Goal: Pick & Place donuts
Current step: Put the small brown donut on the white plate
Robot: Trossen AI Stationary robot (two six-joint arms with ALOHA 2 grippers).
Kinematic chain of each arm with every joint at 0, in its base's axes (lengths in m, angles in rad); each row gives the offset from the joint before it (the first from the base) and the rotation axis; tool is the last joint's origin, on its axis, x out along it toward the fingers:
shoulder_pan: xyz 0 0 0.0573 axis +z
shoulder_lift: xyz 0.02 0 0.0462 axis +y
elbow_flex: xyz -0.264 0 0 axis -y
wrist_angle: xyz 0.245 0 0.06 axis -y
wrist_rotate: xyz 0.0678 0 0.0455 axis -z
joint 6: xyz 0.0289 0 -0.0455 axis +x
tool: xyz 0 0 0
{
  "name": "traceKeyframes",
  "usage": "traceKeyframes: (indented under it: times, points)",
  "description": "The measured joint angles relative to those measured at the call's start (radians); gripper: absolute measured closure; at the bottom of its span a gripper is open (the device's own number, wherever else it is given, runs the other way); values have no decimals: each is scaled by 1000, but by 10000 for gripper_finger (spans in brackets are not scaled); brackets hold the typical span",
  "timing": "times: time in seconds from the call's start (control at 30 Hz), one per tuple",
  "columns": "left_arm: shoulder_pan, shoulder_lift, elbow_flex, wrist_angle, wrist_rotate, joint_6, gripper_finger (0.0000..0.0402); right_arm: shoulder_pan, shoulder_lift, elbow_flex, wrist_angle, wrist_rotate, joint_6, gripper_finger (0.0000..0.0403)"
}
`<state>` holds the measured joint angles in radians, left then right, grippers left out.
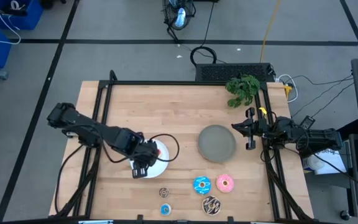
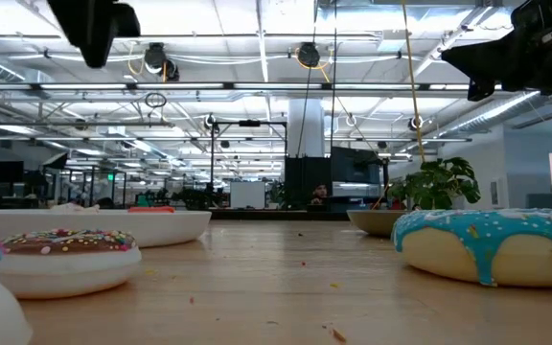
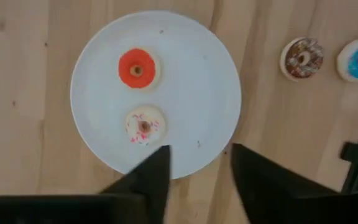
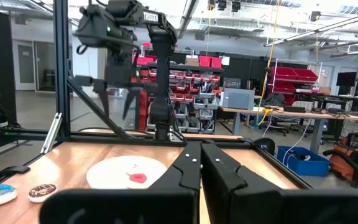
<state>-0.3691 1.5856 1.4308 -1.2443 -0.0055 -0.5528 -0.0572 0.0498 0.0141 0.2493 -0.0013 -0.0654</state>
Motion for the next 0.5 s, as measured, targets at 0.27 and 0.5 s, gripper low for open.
traceKeyframes:
  times: [0.27,0.5]
  points:
    - [-16,-1,36,-29,-3,112,389,0,0,0,0,0,-2,403]
    - [-22,-1,36,49,5,-8,396,0,0,0,0,0,-2,403]
